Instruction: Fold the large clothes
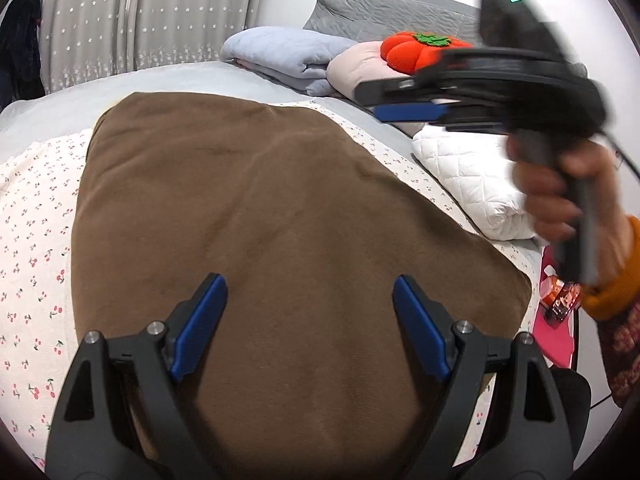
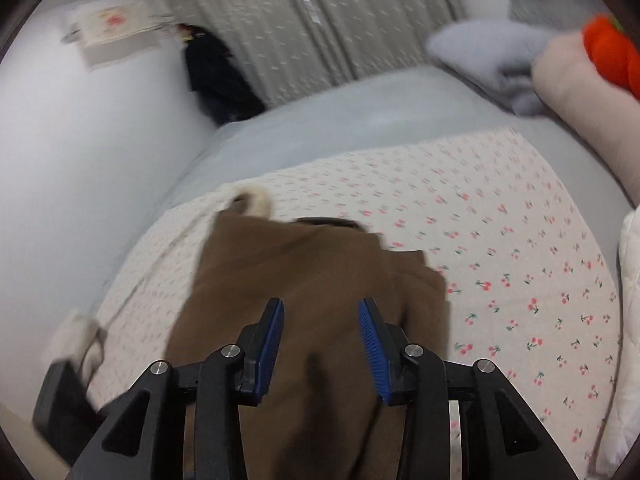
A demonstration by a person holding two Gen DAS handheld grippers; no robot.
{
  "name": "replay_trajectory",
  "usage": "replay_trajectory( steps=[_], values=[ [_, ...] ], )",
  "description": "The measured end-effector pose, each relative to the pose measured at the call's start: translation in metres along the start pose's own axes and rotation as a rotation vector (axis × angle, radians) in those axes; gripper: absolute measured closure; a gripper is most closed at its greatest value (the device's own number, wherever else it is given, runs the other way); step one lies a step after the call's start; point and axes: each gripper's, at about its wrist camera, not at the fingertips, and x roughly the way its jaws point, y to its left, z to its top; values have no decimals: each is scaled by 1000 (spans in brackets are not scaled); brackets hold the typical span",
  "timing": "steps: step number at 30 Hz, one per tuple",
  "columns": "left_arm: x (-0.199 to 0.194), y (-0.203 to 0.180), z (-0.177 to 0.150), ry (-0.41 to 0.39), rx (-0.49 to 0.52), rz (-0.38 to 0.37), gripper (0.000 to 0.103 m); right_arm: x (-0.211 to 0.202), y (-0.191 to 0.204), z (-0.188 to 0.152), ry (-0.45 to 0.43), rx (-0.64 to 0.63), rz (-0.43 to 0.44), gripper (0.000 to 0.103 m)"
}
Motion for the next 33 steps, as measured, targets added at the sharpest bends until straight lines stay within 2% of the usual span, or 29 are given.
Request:
replay_trajectory(
  steps=[2,4,6,7,8,9,12,14,16,18,21,23,25,27,28,29,31,33],
  values=[
    [-6,1,0,-6,-1,-4,18,-8,18,-16,9,-35,2,66],
    [-17,6,0,-26,-33,-17,18,-5,30,-32,32,-78,-40,70],
    [-30,12,-2,-61,-54,-24,18,7,31,-56,75,-149,-145,74],
    [-35,15,-5,-69,-57,-20,18,23,25,-73,119,-202,-267,76],
    [-37,16,-8,-64,-57,-12,18,35,18,-84,145,-243,-345,76],
    [-36,17,-10,-54,-57,-8,18,46,11,-93,157,-258,-375,76],
    [-33,14,-25,-18,-7,29,18,49,-20,-98,158,-98,-316,76],
    [-36,8,-32,-5,49,79,18,36,-22,-94,125,-59,-290,76],
    [-46,7,-35,-16,53,95,18,17,-17,-93,82,-45,-283,76],
    [-62,8,-37,-49,17,59,18,-10,-4,-95,20,-40,-239,76],
    [-70,7,-41,-66,11,51,18,-31,20,-102,-34,-85,-188,76],
    [-65,7,-50,-18,33,69,18,-33,40,-113,-34,-131,-162,76],
    [-57,1,-59,2,95,115,18,-20,51,-125,1,-202,-202,76],
    [-51,-1,-69,21,131,127,19,0,43,-137,78,-258,-289,76],
    [-47,-4,-75,30,149,135,19,10,34,-141,124,-264,-305,76],
    [-46,-8,-79,25,175,164,19,10,29,-140,135,-233,-282,76],
    [-51,-14,-81,19,179,204,19,1,30,-137,107,-195,-260,76],
    [-63,-12,-77,8,114,202,19,-13,32,-136,71,-160,-250,72]
  ],
)
